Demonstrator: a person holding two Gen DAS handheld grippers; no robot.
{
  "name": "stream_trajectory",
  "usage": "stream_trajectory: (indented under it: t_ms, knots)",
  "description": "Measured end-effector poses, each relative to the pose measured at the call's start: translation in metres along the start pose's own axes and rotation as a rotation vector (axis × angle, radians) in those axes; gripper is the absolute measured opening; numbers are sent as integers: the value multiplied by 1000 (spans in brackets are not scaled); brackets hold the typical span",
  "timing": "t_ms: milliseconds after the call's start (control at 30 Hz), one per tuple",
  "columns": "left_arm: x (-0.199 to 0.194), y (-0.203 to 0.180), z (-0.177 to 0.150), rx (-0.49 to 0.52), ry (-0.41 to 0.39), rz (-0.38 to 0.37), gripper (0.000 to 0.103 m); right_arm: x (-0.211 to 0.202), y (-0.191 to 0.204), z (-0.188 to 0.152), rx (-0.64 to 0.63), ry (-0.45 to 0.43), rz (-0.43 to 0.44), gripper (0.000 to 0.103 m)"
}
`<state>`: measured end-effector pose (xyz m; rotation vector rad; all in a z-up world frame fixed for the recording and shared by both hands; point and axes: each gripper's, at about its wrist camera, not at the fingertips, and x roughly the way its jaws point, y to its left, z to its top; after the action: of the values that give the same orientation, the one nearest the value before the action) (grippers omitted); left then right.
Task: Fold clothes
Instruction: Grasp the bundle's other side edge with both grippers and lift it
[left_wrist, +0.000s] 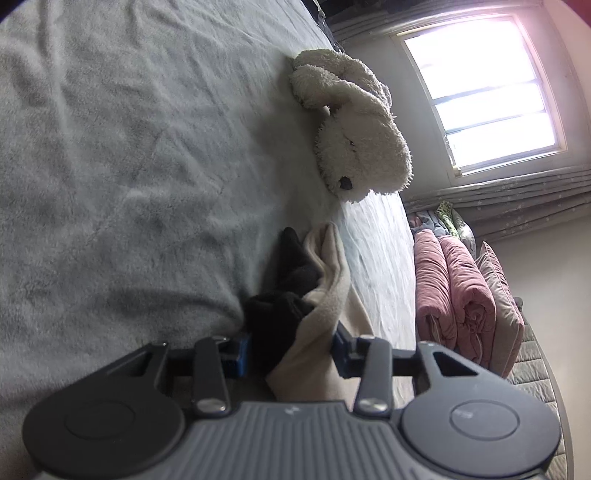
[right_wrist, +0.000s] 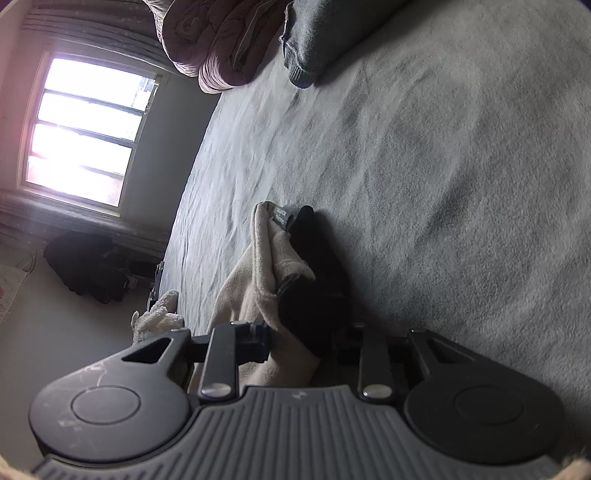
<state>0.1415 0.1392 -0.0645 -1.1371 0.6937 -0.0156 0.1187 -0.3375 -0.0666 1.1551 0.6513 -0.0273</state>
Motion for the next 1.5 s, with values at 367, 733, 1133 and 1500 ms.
stream_trajectory:
  t_ms: [367, 733, 1133, 1500]
  knots:
    - [-32, -5, 4, 57, 22, 45, 31, -31, 26, -9, -111, -24, -21, 25]
    - [-93, 7, -10, 33, 114, 91, 31, -86, 10, -34, -101, 49, -39, 25]
    - [-146, 22, -42, 133, 161, 166, 30, -137, 6, -60, -177, 124, -147, 25]
    - [-151, 43, -46, 267, 136, 70, 48, -136, -4, -88, -376, 53, -236, 44]
